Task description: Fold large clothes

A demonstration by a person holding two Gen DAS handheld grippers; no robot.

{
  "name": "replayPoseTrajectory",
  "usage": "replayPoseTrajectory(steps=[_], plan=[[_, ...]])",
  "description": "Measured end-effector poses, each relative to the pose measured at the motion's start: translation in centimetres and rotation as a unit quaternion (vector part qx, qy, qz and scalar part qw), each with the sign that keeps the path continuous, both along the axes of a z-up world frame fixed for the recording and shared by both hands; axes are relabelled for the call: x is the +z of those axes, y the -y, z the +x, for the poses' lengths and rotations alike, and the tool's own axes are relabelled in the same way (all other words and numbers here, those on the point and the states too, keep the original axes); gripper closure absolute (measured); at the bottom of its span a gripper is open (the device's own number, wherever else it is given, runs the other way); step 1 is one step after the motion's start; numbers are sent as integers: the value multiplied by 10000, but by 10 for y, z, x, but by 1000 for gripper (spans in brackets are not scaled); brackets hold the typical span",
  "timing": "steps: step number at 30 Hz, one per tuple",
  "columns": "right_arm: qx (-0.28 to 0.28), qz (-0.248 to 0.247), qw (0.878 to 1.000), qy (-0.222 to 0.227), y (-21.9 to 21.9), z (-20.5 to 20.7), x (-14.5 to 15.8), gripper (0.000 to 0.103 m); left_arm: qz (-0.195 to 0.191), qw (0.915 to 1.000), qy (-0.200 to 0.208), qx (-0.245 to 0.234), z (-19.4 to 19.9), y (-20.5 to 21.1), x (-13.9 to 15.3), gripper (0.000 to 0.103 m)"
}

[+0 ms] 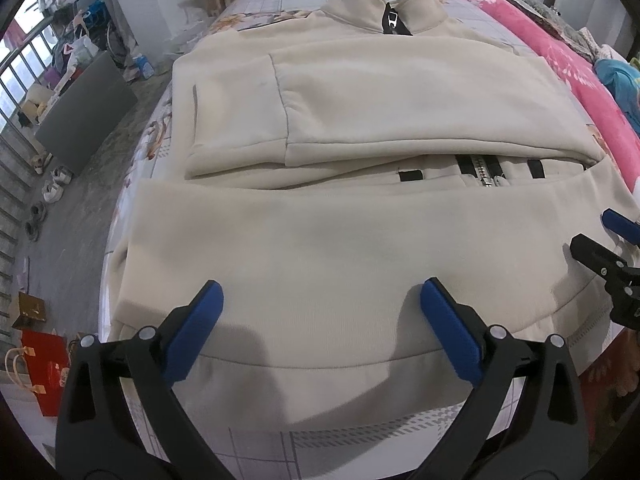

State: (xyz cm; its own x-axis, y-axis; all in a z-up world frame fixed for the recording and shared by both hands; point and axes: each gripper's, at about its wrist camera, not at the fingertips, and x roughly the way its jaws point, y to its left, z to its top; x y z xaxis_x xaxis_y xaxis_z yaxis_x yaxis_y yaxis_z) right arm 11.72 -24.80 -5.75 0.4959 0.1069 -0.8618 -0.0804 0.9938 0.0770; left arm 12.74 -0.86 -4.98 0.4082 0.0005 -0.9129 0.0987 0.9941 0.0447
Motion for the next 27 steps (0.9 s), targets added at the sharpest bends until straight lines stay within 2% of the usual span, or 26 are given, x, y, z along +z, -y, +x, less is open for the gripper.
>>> replayPoseTrajectory(steps=[7,18,24,27], plan=[[-10,-196,9997,-154,-6,5,-2,6,-19,10000,-71,-9,3,-1,0,7],[-58,-176,9985,-518,-4,16,4,6,-45,9999,-146,-22,6,-2,-1,7],[75,-178,9996,-206,-5,31,35,6,-52,9996,-244,-133,11,-1,0,7],[223,-97,9997,-40,-7,46,52,6,-172,9995,-64,-261,12,-5,13,7]])
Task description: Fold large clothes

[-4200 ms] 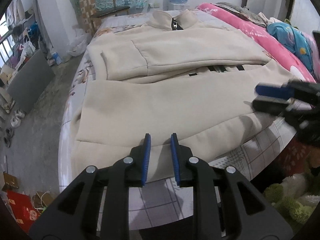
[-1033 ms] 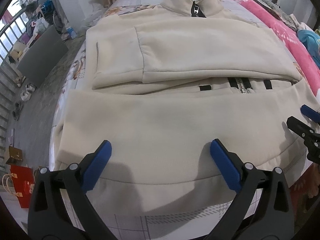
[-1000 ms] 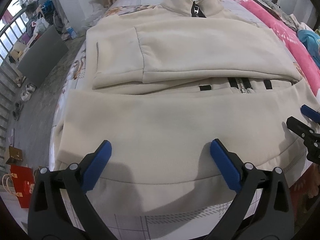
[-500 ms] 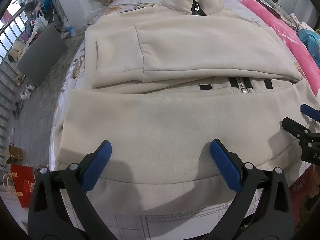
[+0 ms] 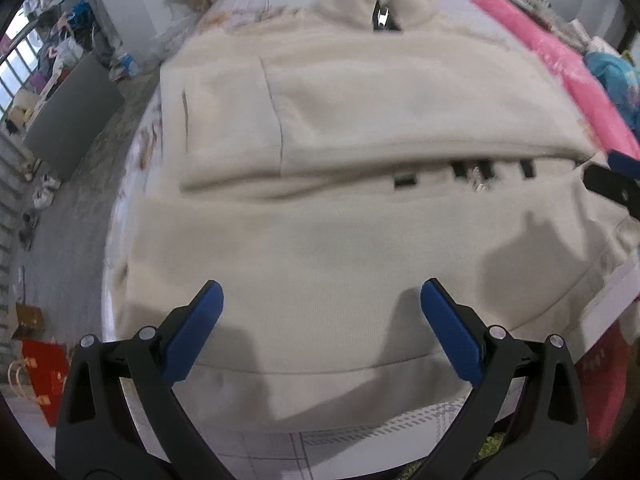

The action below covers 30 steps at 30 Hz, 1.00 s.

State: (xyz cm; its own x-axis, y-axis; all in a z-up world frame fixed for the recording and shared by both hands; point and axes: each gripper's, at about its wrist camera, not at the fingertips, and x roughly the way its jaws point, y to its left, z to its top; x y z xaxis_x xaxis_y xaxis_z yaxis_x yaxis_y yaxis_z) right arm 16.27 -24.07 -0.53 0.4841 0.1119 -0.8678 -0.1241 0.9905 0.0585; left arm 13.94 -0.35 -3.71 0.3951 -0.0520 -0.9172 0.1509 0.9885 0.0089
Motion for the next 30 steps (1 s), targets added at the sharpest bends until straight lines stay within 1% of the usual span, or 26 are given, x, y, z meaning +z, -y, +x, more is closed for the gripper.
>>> replayPoseTrajectory(steps=[4,6,9,12,13,14,15,16,17,18,19,20,22,23,24,25,26,27,28,29,30], plan=[[262,91,9993,237,-4,29,26,6,-92,9983,558,-102,14,-10,34,7],[414,153,9981,421,-6,51,43,6,-74,9961,867,-175,31,-13,55,7],[537,414,9965,497,-5,90,62,6,-260,9917,1226,-277,69,-19,82,7],[478,606,9962,411,0,144,69,6,-483,9882,1408,-361,113,-19,100,8],[456,678,9961,345,1,159,68,6,-611,9867,1455,-403,135,-17,105,8],[344,781,9961,234,3,182,66,6,-719,9860,1446,-412,154,-14,108,9],[238,825,9962,148,5,200,62,6,-819,9854,1429,-421,169,-11,108,11],[190,850,9962,70,5,218,58,6,-926,9847,1413,-416,187,-8,108,16],[96,855,9963,10,5,243,52,6,-1063,9846,1343,-359,213,-3,105,19],[35,808,9967,-58,4,260,45,7,-1125,9848,1278,-330,230,2,101,23],[10,778,9969,-131,2,272,39,11,-1116,9860,1219,-234,252,8,94,28],[-78,810,9963,-281,0,292,28,14,-1066,9869,1192,-203,266,13,87,30],[-156,906,9944,-525,-3,315,10,21,-1023,9890,1050,-175,294,25,69,35],[-180,949,9934,-612,-5,326,-1,24,-1039,9896,981,-184,302,26,63,36],[-216,898,9936,-656,-7,331,-9,31,-1065,9906,839,-199,312,32,51,41],[-237,833,9938,-696,-8,336,-16,47,-1057,9911,790,-190,316,33,45,44],[-190,757,9940,-763,-12,340,-25,56,-994,9926,673,-178,323,37,33,54],[-164,767,9938,-787,-11,341,-29,74,-971,9934,572,-191,325,36,26,74],[-126,821,9934,-797,-11,339,-31,89,-1014,9933,501,-220,325,36,22,89],[-64,925,9930,-734,-11,331,-28,89,-1057,9928,499,-267,321,36,21,90],[7,906,9941,-591,-11,323,-22,90,-1056,9918,621,-361,315,36,24,95]])
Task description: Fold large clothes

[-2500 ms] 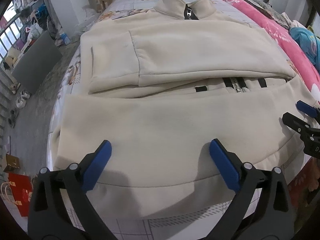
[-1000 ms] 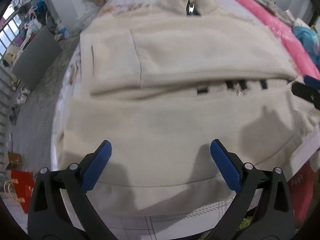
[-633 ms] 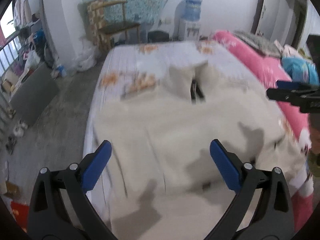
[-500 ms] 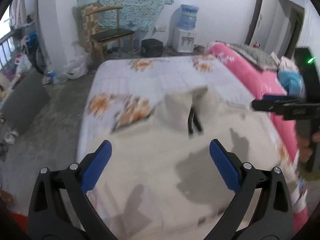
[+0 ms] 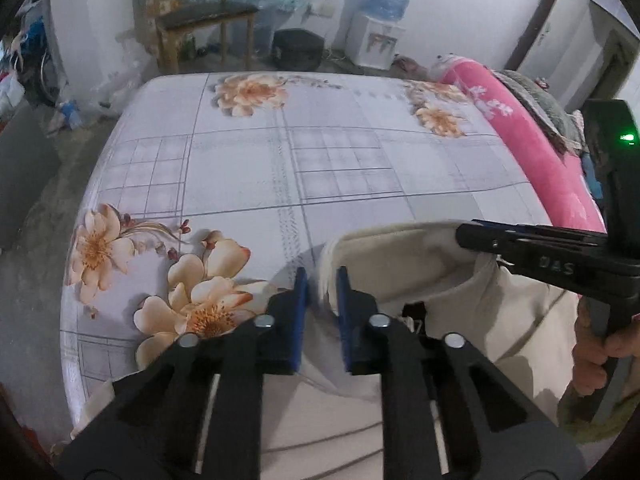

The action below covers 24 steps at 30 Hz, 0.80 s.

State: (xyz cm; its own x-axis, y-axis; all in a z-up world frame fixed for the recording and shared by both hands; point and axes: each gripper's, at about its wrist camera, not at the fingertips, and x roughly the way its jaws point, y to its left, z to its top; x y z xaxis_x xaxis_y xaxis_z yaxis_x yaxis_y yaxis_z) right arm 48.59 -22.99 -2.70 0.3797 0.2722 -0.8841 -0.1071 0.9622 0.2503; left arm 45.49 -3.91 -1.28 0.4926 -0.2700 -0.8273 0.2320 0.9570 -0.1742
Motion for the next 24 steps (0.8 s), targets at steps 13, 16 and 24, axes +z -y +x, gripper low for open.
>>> replayPoseTrajectory(steps=[13,16,24], plan=[[1070,-850,9884,661,0,-131,17,90,779,9855,582,-1388,-121,16,19,97],[1026,-764,9911,375,15,-147,5,72,1148,9813,387,-1498,-135,20,-3,97],[1167,667,9858,1003,19,-163,82,66,1590,9743,379,-1549,-143,21,-22,96]])
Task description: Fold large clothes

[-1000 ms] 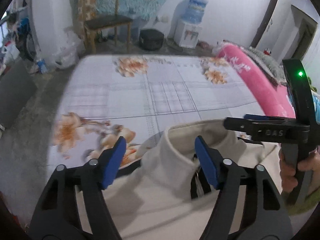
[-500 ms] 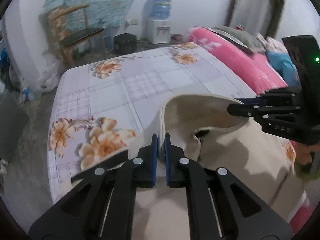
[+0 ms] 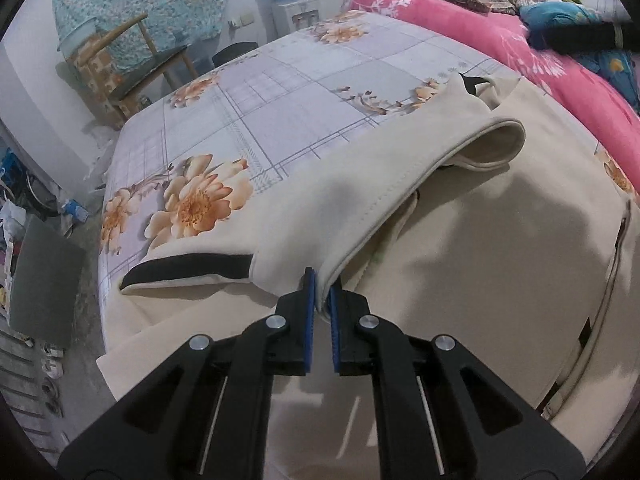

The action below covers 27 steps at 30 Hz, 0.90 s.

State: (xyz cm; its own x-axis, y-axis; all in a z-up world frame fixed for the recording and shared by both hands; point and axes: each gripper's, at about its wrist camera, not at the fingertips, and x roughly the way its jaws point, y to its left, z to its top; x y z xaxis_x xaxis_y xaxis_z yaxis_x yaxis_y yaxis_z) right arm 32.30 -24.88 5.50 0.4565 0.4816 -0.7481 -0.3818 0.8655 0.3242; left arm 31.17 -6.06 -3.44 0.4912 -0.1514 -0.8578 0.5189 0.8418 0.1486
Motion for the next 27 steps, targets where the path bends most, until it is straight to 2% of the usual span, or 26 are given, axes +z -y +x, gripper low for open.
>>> replayPoseTrajectory(steps=[2,4,7,8,12,14,17,19,22,24,27], plan=[[-66,-60,10000,-41,-20,15,-6,66,50,10000,17,-16,-1,1,-1,96],[21,-29,9994,-331,-40,29,-30,70,45,10000,-31,-2,-1,0,-1,90],[64,-701,9950,-709,-63,34,-76,75,-159,9998,-148,17,-9,-8,9,79],[39,-838,9935,-768,-65,32,-88,75,-335,9993,-192,-15,-15,-13,16,78],[-120,-564,9956,-734,-52,19,-93,75,-1218,9916,-325,-280,-32,-21,46,76],[-228,-413,9963,-716,-48,18,-95,75,-1382,9899,-249,-192,-27,-15,56,74],[-460,-345,9959,-692,-48,14,-96,75,-1088,9937,-150,241,-3,0,47,73],[-591,-373,9952,-686,-50,12,-94,75,-766,9957,-252,457,12,9,25,73],[-752,-353,9939,-724,-47,10,-86,75,-491,9971,-323,491,17,11,2,73],[-912,-278,9943,-485,-42,8,-71,75,-465,9979,-156,417,11,9,0,73],[-1283,-347,9910,-163,-32,9,-59,75,-406,9984,-138,362,11,5,-2,73]])
